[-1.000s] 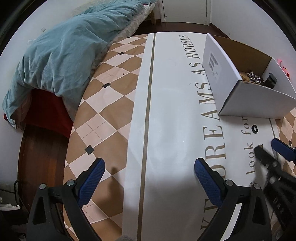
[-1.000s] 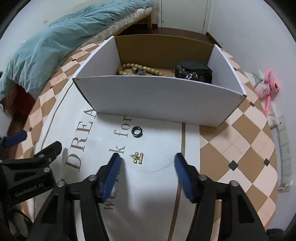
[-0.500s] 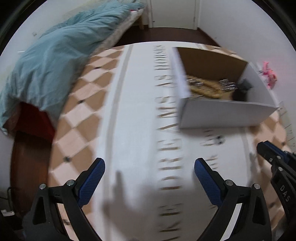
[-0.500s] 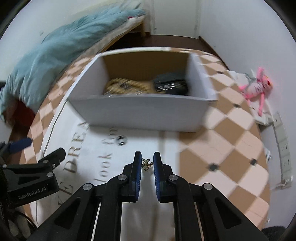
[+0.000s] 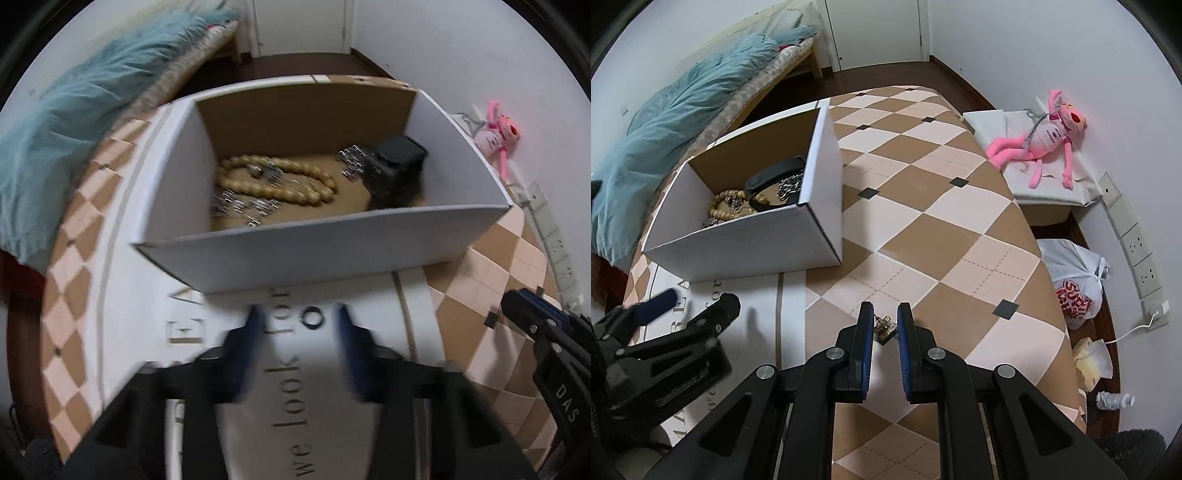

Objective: Organize jewelry
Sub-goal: 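Pinch the remaining small black ring with the left gripper while the right gripper holds the charm, then drop the charm and ring into the white box by opening both grippers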

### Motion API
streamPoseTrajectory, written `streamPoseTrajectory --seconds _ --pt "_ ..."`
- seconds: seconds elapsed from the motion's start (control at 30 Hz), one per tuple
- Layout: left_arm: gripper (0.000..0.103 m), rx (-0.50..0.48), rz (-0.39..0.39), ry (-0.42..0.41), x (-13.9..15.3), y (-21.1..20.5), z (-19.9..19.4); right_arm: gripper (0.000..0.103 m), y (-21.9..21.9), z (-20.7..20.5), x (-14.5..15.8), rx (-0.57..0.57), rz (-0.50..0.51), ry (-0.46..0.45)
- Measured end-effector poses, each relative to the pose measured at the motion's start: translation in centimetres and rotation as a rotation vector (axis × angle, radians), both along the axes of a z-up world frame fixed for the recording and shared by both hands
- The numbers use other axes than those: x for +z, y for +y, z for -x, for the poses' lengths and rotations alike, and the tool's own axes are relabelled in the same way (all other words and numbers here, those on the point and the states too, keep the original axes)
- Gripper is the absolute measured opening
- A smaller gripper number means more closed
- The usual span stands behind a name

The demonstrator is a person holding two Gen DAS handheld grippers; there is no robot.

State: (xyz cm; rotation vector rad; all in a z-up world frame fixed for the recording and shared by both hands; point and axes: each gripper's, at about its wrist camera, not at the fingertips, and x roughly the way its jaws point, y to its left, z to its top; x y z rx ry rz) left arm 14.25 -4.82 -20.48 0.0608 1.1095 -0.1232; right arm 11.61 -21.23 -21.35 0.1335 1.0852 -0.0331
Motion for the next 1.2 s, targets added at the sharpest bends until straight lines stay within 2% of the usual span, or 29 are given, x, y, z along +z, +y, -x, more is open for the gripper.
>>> streamPoseTrajectory --seconds 0.03,0.1,0.4,0.53,0.8,0.93,1.0,1.2 --pt "0.015 -0.003 -0.004 -0.001 0.0 -0.2 0.1 0.013 -0.2 -0.1 -0.1 -0.003 -0.002 0.001" --pt "0.010 -0.013 0.000 -0.006 0.0 -0.4 0.1 0.013 -0.4 -0.2 0.0 -0.008 -0.003 -0.001" --pt "0.010 -0.030 0.029 -0.035 0.9 -0.7 0.3 0.013 -0.5 0.0 0.3 -0.007 -0.009 0.001" --pt "0.010 -0.032 0.049 -0.072 2.8 -0.3 1.2 0.013 -0.2 0.4 1.5 0.007 -0.023 -0.021" --pt "0.010 -0.028 0.109 -0.150 7.9 1.3 2.7 0.013 1.2 0.8 5.8 0.063 -0.075 -0.098" --pt "0.010 -0.015 0.151 -0.150 9.8 2.1 1.3 0.013 1.9 -0.5 7.8 0.094 -0.123 -0.116" --pt "0.010 -0.011 0.185 -0.124 10.3 2.7 -0.2 0.013 2.3 -1.7 8.3 0.106 -0.143 -0.111" --pt "0.010 -0.007 0.223 -0.042 10.2 3.7 -4.7 0.013 3.1 -7.0 7.6 0.145 -0.194 -0.004"
